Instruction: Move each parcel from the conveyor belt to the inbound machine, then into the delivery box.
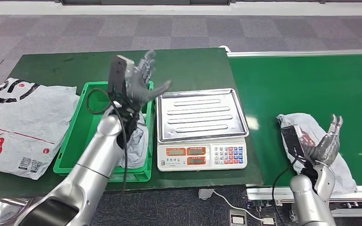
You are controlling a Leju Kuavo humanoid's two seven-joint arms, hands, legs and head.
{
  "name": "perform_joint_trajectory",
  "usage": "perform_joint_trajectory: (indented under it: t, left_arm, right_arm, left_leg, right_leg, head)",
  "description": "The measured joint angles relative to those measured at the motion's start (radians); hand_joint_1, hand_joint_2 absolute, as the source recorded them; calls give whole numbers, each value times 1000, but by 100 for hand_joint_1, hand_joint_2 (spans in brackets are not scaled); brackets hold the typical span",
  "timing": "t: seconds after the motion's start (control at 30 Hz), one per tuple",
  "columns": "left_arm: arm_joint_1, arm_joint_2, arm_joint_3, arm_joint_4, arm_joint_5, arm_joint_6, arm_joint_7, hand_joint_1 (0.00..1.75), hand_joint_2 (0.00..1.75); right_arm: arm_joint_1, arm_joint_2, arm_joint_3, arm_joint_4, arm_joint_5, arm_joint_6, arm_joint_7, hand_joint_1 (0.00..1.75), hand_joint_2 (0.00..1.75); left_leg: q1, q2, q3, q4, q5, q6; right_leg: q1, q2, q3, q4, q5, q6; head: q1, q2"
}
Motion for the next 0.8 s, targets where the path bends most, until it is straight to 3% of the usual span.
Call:
perform_joint_trajectory:
  t: [0.23, 0.37, 0.47, 0.67, 0.8]
  left_arm:
    - [85, -7, -67, -84, 26, 9, 7, 0, 175]
    - [134, -14, -83, -98, 12, 36, -2, 0, 175]
    - [181, -16, -94, -99, -8, 61, -32, 0, 175]
    - [230, -14, -109, -112, -39, 83, -45, 0, 175]
    - [247, -13, -113, -119, -45, 83, -47, 0, 175]
  right_arm:
    - [-1, -8, -82, 69, 50, 3, 11, 0, 175]
    - [-14, -43, -96, 161, 157, 27, 133, 0, 175]
    - [-33, -78, -110, 255, 193, 32, 169, 0, 175]
    - [-81, -123, -131, 399, 219, 216, 218, 0, 175]
    - [-105, -136, -141, 449, 211, 260, 215, 0, 175]
  left_leg:
    - [-1, 1, 0, 0, -1, 2]
    - [-1, 1, 1, 0, -1, 2]
    - [-2, 0, 1, 0, -1, 2]
    - [-2, 2, 2, 0, -2, 3]
    - [-2, 2, 2, 0, -2, 3]
  right_leg:
    - [-1, 0, 0, 0, -1, 2]
    - [-1, 0, 2, 0, -2, 3]
    - [-2, 0, 2, 0, -2, 3]
    - [-2, 1, 2, 0, -2, 3]
    - [-2, 1, 2, 0, -2, 3]
  head:
    - [0, 0]
    - [0, 0]
    - [0, 0]
    - [0, 0]
    - [0, 0]
